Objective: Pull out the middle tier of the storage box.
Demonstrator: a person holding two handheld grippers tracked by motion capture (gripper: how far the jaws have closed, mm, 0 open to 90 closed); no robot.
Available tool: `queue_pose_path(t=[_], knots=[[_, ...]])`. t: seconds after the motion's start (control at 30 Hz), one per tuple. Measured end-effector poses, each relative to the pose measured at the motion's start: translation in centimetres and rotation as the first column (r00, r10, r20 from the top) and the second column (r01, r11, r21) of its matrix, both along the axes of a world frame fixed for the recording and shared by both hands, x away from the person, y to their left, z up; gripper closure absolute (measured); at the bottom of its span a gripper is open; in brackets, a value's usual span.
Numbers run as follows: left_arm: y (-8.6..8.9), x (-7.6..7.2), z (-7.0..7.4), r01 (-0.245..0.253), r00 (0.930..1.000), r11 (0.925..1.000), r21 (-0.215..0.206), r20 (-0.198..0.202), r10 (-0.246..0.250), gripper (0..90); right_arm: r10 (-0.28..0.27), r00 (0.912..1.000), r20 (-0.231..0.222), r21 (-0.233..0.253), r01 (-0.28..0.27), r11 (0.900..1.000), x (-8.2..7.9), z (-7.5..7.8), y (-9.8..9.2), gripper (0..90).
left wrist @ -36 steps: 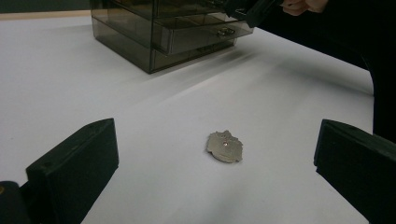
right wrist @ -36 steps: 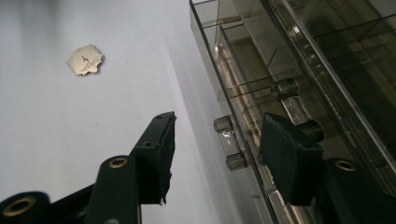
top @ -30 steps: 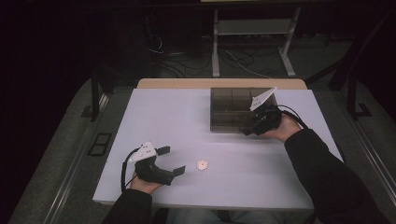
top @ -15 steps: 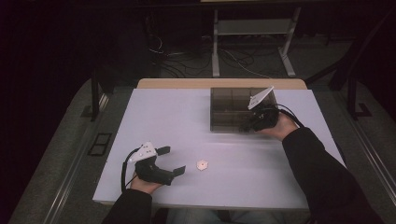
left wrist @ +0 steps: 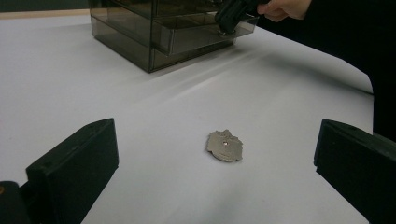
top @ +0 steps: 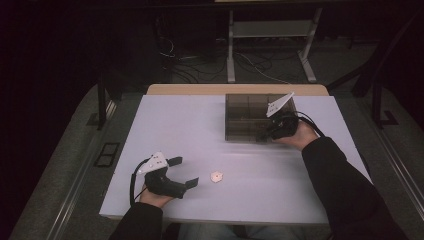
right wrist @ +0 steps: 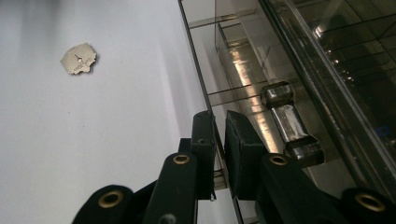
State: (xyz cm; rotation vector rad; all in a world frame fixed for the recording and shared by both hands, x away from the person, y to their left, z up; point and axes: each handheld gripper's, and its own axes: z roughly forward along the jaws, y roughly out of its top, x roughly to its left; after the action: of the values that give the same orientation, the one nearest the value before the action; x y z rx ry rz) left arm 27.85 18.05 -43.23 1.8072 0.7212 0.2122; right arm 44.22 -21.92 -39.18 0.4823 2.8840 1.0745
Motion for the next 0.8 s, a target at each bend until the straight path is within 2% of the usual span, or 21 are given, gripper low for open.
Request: queue_pose_path(t=[0.47, 0.8], knots=[[0.02, 0.00, -0.01, -0.003, 1.0000, 1.0000, -0.001, -0.001, 0.003, 0.0, 0.017, 0.9998, 0.008, 0.019, -0.017, 1.000, -0.14, -0.17, -0.42, 81.8], [0.06, 0.02, 0.01, -0.004, 1.0000, 1.0000, 0.002, 0.000, 0.004, 0.0, 0.021, 0.9998, -0.002, 0.023, -0.021, 1.000, -0.80, -0.43, -0.54, 81.8]])
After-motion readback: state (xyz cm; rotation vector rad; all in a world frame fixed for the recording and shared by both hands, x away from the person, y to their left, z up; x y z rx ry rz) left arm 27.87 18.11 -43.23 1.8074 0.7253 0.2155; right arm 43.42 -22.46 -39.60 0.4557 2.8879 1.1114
